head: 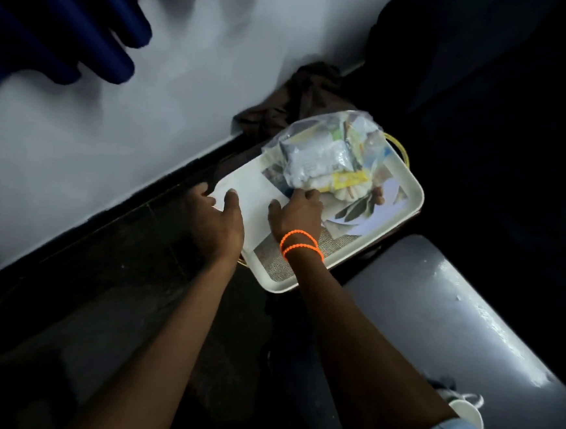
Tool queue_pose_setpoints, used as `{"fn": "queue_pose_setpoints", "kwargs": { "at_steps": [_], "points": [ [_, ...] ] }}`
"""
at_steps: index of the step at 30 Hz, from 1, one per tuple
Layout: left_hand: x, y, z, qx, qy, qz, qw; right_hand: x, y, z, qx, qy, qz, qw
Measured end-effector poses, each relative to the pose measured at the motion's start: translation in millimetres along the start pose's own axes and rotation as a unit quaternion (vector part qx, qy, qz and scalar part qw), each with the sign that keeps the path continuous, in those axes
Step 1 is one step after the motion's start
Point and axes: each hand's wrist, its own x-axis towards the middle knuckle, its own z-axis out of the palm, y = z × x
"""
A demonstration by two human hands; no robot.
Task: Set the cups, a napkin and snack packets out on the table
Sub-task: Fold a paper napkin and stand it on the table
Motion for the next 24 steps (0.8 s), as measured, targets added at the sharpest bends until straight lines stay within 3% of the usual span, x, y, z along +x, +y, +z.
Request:
{"fn": "queue_pose_setpoints", "kwargs": {
  "at_steps": [3,5,12,14,17,20,24],
  "points": [
    [15,-11,1,-0.014,-0.036,-0.122,0.992,-5,-4,12,-0.017,-0.006,-0.001,1.000],
    [15,-15,1,-0.064,-0.076,-0.151,0.984,-5,-4,15,-0.013,-0.026,-0.005,1.000],
    [8,-2,-4,-0.103,-0.057,-0.085,0.989,-11,4,-8,0.183,-0.037,0.004,0.983],
    [-1,9,-2,-0.146,-0.078,-0.085,0.983,-15,10,-20,0.301,-0.040,0.065,0.951],
    [-19,29,8,-0.246,-0.137,-0.138,0.950,-21,26,-41,0.489,-0.061,0.149,0.857],
    [-43,44,23,-0.270,-0.198,-0.155,0.929,-27,46,-61,0.523,-0.054,0.183,0.831],
    [-83,54,48,-0.268,-0.261,-0.151,0.915,-35,88,-97,0.559,0.018,0.198,0.805]
  ]
}}
